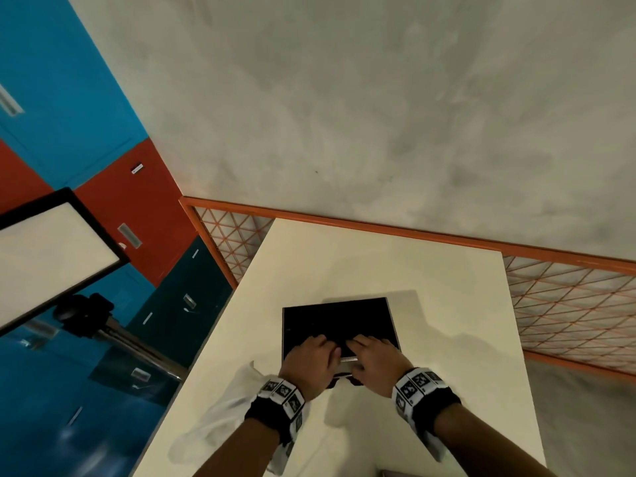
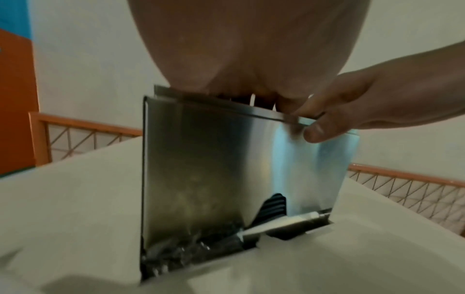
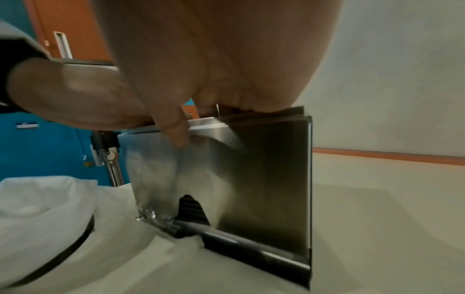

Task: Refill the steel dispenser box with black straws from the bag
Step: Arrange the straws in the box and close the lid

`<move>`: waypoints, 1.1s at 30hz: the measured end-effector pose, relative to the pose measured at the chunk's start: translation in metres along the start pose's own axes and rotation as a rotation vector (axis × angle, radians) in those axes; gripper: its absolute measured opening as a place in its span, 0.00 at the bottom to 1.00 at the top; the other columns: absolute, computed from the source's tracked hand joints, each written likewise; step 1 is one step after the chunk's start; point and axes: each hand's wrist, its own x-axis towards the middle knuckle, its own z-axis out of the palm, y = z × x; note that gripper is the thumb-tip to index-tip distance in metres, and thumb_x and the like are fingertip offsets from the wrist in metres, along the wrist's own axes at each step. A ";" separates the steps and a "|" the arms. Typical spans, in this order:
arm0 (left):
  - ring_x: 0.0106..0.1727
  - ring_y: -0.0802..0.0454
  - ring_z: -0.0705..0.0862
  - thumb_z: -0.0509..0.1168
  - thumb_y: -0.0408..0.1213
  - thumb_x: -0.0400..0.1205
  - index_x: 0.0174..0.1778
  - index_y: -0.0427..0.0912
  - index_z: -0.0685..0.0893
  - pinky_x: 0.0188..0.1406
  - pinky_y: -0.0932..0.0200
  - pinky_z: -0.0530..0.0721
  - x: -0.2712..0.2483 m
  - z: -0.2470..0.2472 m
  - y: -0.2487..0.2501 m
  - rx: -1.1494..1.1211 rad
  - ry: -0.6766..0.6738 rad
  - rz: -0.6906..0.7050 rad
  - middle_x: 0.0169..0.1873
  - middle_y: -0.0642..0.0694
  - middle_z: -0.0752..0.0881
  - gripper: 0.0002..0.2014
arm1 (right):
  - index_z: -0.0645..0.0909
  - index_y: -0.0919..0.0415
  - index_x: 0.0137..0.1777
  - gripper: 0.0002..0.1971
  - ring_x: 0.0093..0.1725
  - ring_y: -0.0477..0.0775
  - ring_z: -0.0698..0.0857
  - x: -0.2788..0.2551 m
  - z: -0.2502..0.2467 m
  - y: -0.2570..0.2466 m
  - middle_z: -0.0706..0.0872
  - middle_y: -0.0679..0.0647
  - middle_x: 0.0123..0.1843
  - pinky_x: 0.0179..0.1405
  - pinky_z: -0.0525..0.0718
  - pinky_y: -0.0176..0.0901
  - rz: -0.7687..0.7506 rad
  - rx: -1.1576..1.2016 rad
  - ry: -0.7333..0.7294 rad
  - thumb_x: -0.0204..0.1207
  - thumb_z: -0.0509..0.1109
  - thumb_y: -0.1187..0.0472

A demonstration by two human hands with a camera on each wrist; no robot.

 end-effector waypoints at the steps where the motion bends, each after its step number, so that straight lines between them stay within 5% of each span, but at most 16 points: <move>1: 0.59 0.45 0.82 0.37 0.59 0.84 0.58 0.48 0.83 0.56 0.45 0.84 0.000 -0.003 -0.001 -0.002 -0.028 -0.030 0.56 0.47 0.83 0.32 | 0.70 0.54 0.77 0.27 0.71 0.55 0.75 0.004 -0.001 0.002 0.75 0.50 0.72 0.68 0.74 0.53 0.002 0.036 -0.001 0.78 0.60 0.49; 3: 0.62 0.45 0.82 0.46 0.56 0.87 0.61 0.47 0.83 0.58 0.47 0.83 0.002 -0.008 -0.005 -0.082 -0.022 -0.064 0.58 0.47 0.82 0.25 | 0.74 0.54 0.74 0.25 0.69 0.54 0.76 0.009 -0.004 0.003 0.77 0.49 0.70 0.67 0.75 0.51 -0.007 0.114 0.042 0.79 0.59 0.47; 6: 0.62 0.47 0.81 0.59 0.43 0.87 0.64 0.48 0.85 0.57 0.50 0.83 0.001 -0.018 -0.017 -0.156 0.157 -0.062 0.59 0.48 0.83 0.14 | 0.81 0.55 0.64 0.21 0.59 0.54 0.80 0.012 -0.015 0.012 0.80 0.50 0.61 0.58 0.82 0.53 0.009 0.188 0.329 0.78 0.57 0.47; 9: 0.60 0.45 0.79 0.63 0.39 0.84 0.65 0.45 0.82 0.57 0.48 0.83 -0.003 -0.031 -0.037 -0.220 0.384 -0.200 0.59 0.46 0.79 0.14 | 0.79 0.57 0.62 0.14 0.57 0.58 0.78 0.010 -0.028 0.028 0.77 0.54 0.58 0.50 0.83 0.54 0.224 0.150 0.544 0.77 0.65 0.56; 11: 0.62 0.41 0.81 0.62 0.44 0.87 0.70 0.43 0.76 0.56 0.47 0.83 -0.006 -0.039 -0.046 -0.253 0.326 -0.398 0.62 0.43 0.79 0.17 | 0.75 0.57 0.64 0.15 0.57 0.61 0.80 0.008 -0.034 0.040 0.77 0.56 0.59 0.46 0.82 0.52 0.456 0.207 0.407 0.80 0.64 0.54; 13: 0.61 0.36 0.85 0.56 0.50 0.90 0.70 0.42 0.74 0.54 0.47 0.81 -0.009 -0.037 -0.047 -0.222 0.080 -0.565 0.62 0.39 0.83 0.18 | 0.75 0.58 0.60 0.15 0.51 0.63 0.85 0.008 -0.033 0.050 0.81 0.57 0.54 0.41 0.81 0.48 0.618 0.255 0.092 0.81 0.61 0.49; 16: 0.61 0.36 0.85 0.51 0.49 0.91 0.63 0.40 0.79 0.56 0.49 0.81 -0.010 -0.032 -0.048 -0.217 -0.130 -0.610 0.63 0.37 0.85 0.18 | 0.77 0.60 0.49 0.10 0.46 0.63 0.87 0.013 -0.029 0.054 0.82 0.56 0.44 0.36 0.79 0.46 0.609 0.264 -0.157 0.82 0.60 0.54; 19: 0.60 0.35 0.86 0.54 0.43 0.90 0.61 0.38 0.79 0.57 0.47 0.84 0.001 -0.042 -0.046 -0.176 -0.082 -0.554 0.62 0.36 0.85 0.15 | 0.75 0.59 0.46 0.06 0.47 0.63 0.86 0.022 -0.045 0.054 0.85 0.59 0.50 0.40 0.81 0.48 0.565 0.167 -0.086 0.83 0.61 0.58; 24: 0.51 0.32 0.88 0.53 0.36 0.87 0.64 0.41 0.68 0.47 0.45 0.83 -0.023 -0.040 -0.027 -0.195 0.093 -0.485 0.53 0.38 0.88 0.10 | 0.72 0.60 0.55 0.07 0.50 0.67 0.86 -0.003 -0.040 0.050 0.85 0.60 0.50 0.39 0.76 0.48 0.520 0.118 0.100 0.83 0.56 0.58; 29: 0.60 0.29 0.85 0.53 0.34 0.88 0.66 0.36 0.71 0.55 0.43 0.81 -0.022 -0.045 -0.017 -0.224 0.033 -0.521 0.60 0.33 0.85 0.12 | 0.76 0.62 0.54 0.10 0.49 0.66 0.86 0.000 -0.047 0.057 0.86 0.62 0.52 0.40 0.79 0.48 0.523 0.138 -0.001 0.83 0.57 0.57; 33: 0.56 0.29 0.86 0.52 0.32 0.88 0.66 0.36 0.70 0.51 0.44 0.80 -0.025 -0.061 -0.010 -0.211 0.119 -0.512 0.57 0.33 0.86 0.12 | 0.75 0.62 0.54 0.09 0.48 0.67 0.86 0.000 -0.062 0.053 0.86 0.61 0.49 0.37 0.76 0.48 0.488 0.111 0.095 0.83 0.57 0.58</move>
